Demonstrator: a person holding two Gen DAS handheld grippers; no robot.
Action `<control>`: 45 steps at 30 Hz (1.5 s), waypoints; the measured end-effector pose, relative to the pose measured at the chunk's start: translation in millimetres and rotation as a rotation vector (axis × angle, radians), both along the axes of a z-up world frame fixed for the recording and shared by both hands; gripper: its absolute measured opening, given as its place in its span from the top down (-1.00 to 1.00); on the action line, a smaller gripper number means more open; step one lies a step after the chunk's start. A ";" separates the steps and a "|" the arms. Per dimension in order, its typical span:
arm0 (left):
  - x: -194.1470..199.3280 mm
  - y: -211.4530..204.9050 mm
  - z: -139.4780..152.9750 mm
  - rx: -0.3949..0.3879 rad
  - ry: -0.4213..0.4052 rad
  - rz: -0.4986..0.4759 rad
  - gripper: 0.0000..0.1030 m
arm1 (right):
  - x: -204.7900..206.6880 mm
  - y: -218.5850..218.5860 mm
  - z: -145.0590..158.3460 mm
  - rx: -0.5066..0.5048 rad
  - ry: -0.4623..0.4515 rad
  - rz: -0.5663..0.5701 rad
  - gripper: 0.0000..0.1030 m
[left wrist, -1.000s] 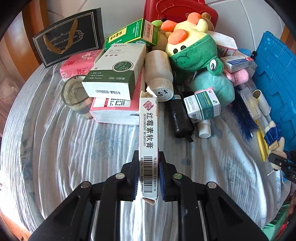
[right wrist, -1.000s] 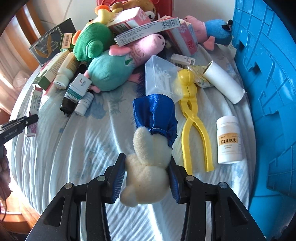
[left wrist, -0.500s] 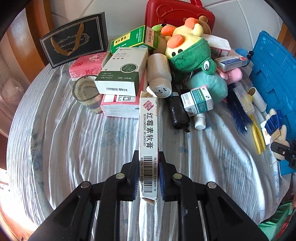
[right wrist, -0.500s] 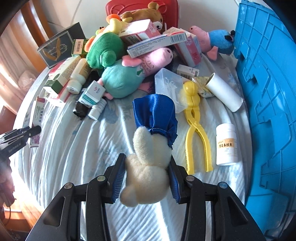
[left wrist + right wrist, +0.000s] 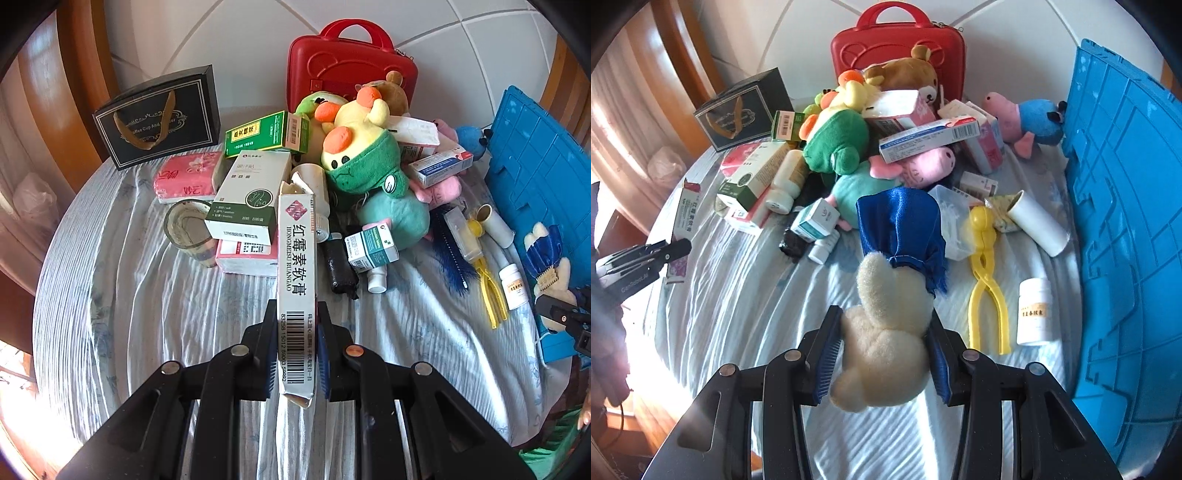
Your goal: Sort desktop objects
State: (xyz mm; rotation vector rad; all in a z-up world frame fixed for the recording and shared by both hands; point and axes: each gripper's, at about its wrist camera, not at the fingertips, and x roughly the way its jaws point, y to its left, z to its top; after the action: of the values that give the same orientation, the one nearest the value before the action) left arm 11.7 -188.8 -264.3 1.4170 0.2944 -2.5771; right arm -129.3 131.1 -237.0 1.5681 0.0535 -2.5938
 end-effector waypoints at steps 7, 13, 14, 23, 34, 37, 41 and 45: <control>0.3 2.6 25.1 -0.018 0.024 0.003 0.66 | 5.7 0.0 20.0 -0.009 0.020 0.013 0.17; 0.8 4.9 51.8 -0.037 0.052 0.007 0.66 | 10.0 1.8 41.4 -0.004 0.042 0.021 0.17; 1.2 6.1 56.5 -0.042 0.059 0.006 0.66 | 10.7 2.0 46.6 -0.003 0.050 0.021 0.17; 0.7 23.1 97.9 -0.077 0.117 -0.007 0.66 | 19.8 3.8 101.4 -0.017 0.137 0.042 0.16; -1.4 49.7 140.0 -0.098 0.174 -0.023 0.66 | 28.7 9.5 135.3 -0.023 0.194 0.058 0.16; -0.7 56.2 149.1 -0.101 0.182 -0.025 0.66 | 34.0 14.8 147.1 -0.028 0.214 0.060 0.16; 1.2 64.9 163.2 -0.113 0.201 -0.031 0.66 | 39.9 20.7 160.0 -0.033 0.231 0.066 0.15; 2.0 74.8 177.4 -0.124 0.227 -0.039 0.66 | 44.5 27.3 171.1 -0.039 0.242 0.061 0.15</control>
State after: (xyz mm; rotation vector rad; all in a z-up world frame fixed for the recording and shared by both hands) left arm 13.7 -114.0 -86.9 1.1013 0.1357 -2.7381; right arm -84.8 158.4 -65.8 1.2129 0.0689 -2.7035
